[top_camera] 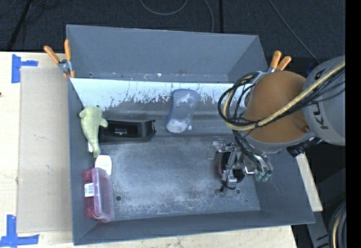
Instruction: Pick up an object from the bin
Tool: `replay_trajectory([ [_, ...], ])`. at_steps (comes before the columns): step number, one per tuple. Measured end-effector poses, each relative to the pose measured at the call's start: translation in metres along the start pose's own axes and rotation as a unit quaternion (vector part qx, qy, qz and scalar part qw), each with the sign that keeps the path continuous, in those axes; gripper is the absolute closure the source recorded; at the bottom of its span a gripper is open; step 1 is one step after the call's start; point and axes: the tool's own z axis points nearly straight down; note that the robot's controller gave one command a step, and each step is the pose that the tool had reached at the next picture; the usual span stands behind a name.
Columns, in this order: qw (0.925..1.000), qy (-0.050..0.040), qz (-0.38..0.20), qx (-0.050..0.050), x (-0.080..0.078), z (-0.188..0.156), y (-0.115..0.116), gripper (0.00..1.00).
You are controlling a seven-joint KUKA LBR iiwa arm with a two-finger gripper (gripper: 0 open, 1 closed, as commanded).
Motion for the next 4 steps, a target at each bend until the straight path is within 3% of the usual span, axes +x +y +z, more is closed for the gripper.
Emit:
replay_trajectory([
  [1, 1.0, -0.0037, 0.0, 0.0, -0.002, -0.004, 0.0, 0.0],
  [2, 0.9999, -0.0054, -0.01, 0.0, -0.049, 0.022, -0.03, 0.0],
  [3, 0.9985, -0.0052, -0.055, 0.001, -0.065, 0.061, -0.053, 0.0],
  [4, 0.9981, -0.0045, -0.061, 0.0, -0.06, 0.07, -0.056, 0.0],
])
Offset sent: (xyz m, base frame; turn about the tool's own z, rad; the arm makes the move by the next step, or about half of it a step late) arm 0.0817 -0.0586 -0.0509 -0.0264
